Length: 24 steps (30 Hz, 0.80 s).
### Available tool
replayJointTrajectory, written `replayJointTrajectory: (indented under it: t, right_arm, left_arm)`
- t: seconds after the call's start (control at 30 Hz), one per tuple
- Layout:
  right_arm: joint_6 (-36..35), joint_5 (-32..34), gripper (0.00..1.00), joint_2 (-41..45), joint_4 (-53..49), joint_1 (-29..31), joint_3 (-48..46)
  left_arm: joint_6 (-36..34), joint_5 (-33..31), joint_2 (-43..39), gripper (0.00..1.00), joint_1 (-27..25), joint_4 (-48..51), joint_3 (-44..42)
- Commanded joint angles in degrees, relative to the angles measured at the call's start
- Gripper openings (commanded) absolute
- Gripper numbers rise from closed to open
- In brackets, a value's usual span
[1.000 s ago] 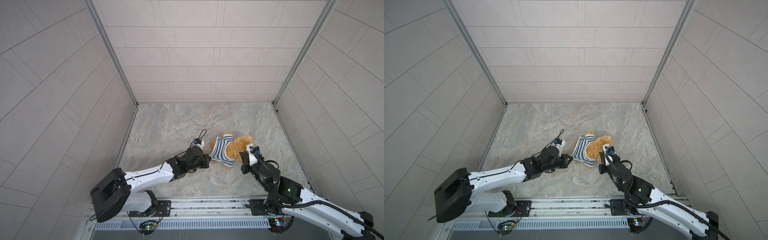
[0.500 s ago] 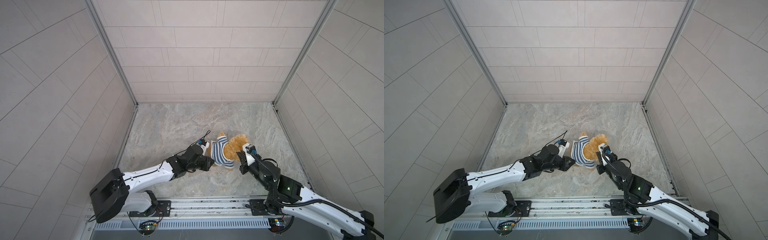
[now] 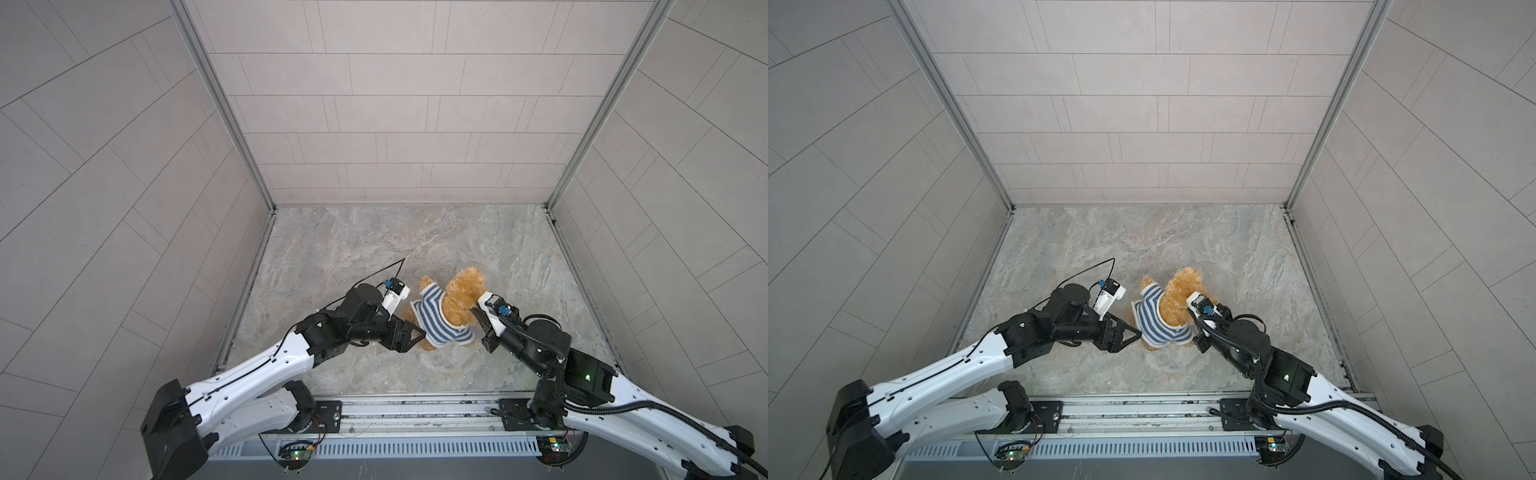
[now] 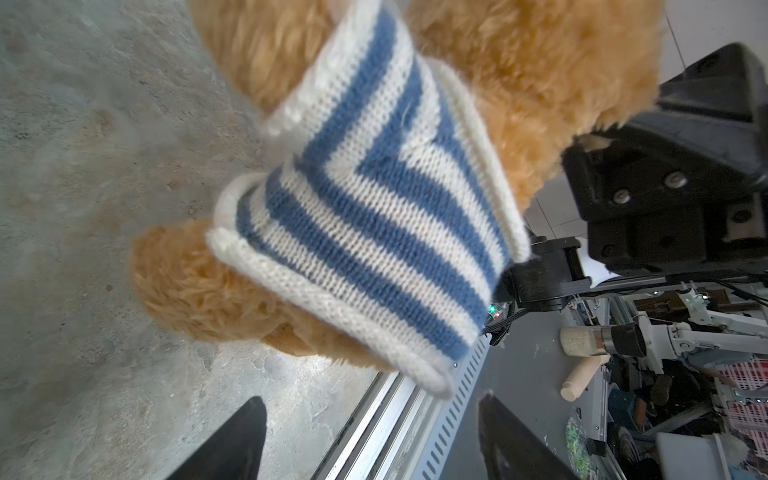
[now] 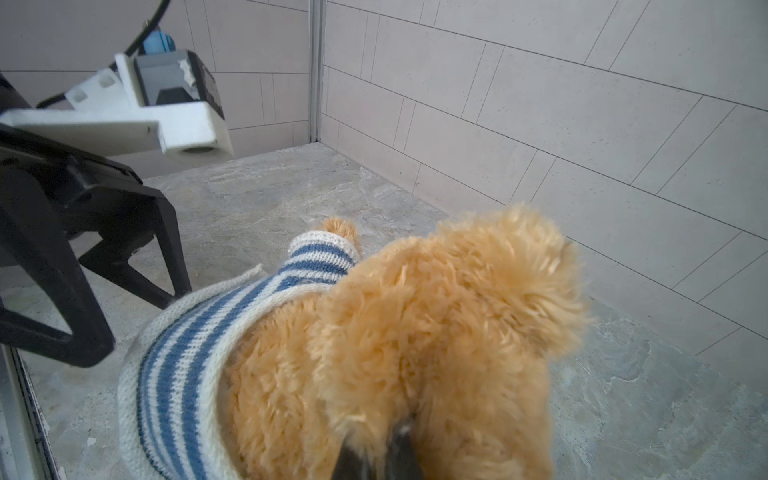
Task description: Dress the teddy bear
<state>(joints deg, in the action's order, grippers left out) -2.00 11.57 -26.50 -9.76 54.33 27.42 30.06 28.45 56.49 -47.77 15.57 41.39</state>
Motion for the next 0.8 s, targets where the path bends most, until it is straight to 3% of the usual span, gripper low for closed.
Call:
replayJointTrajectory:
  t: [0.0, 0.27, 0.43, 0.57, 0.77]
  right_arm:
    - [-3.2, -2.0, 0.00, 1.1, 2.9, -0.2, 1.7]
    - [-4.3, -7.5, 0.00, -0.8, 4.7, -0.3, 1.7]
    - [-4.8, -9.5, 0.00, -1.6, 6.4, -0.2, 1.8]
    - [-5.0, -9.8, 0.00, -2.3, 7.7, -0.2, 1.8]
    - [-4.8, -10.1, 0.00, -3.7, 9.4, -0.3, 1.6]
  left_arm:
    - [-1.4, 4.5, -2.2, 0.84, 3.0, 1.9, 2.0]
    - [5.6, 13.7, 0.3, 0.82, 11.1, -9.8, 3.5]
    - [14.1, 18.9, 5.7, 0.79, 16.5, -20.1, 3.2]
    - [11.0, 17.3, 8.6, 0.78, 16.5, -15.9, 4.2]
    - [12.2, 17.1, 10.9, 0.73, 15.6, -19.0, 3.3]
